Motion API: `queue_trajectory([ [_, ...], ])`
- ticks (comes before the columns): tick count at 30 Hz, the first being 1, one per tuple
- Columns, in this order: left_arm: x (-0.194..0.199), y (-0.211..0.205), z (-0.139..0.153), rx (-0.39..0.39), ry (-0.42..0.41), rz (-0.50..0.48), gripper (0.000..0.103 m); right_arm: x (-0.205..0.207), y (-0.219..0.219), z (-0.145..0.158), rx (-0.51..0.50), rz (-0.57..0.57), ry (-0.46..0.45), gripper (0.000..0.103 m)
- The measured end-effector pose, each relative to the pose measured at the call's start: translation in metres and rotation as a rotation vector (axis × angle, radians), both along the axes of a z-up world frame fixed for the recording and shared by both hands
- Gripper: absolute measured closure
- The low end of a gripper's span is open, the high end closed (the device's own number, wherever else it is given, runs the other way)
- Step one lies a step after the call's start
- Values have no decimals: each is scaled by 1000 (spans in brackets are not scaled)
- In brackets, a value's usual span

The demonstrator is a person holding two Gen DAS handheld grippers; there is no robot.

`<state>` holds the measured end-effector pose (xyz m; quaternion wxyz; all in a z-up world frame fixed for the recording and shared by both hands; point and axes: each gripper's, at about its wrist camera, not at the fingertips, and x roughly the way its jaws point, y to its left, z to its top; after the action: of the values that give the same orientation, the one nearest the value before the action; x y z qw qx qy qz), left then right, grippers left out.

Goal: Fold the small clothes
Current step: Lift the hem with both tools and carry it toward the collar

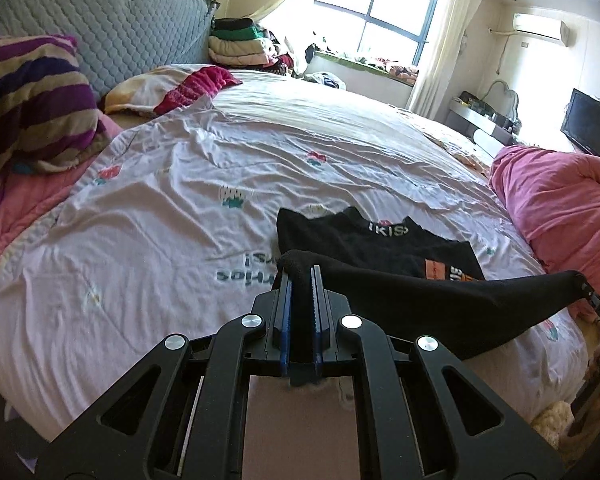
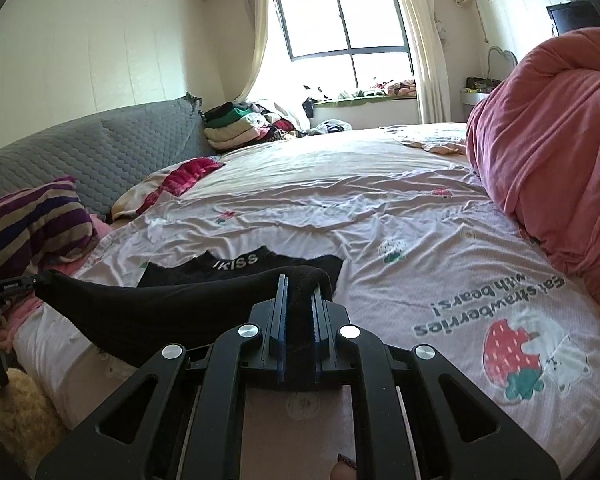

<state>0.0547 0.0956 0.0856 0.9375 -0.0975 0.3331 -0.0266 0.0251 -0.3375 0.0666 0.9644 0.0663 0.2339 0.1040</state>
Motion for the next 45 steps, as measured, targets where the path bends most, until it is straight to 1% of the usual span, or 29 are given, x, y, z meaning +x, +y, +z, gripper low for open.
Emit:
queue_trajectory([
  [6,21,-6,4,31,2,-3,100,20,3,5,-20,-7,-5,95],
  [11,36,-10,7,66,3,-6,100,37,2,5,-10,-20,8,95],
  [18,57,-10,5,85,5,2,100,62,4,4,-2,-42,24,95],
  [22,73,-12,1,114,17,1,100,79,4,-1,5,-54,46,95],
  [28,101,-8,-15,109,47,21,100,110,4,-15,10,-73,84,95],
  [31,114,-11,-24,134,58,34,100,126,6,-27,-6,-78,103,95],
  [39,151,-15,-56,172,133,51,100,168,12,-62,-48,-84,189,94],
  [42,156,-13,-66,180,155,65,95,180,13,-71,-56,-85,213,94],
  [43,157,-11,-67,191,155,78,94,184,13,-74,-60,-83,220,93],
  [45,157,-7,-67,197,154,96,93,185,12,-77,-73,-107,213,81],
])
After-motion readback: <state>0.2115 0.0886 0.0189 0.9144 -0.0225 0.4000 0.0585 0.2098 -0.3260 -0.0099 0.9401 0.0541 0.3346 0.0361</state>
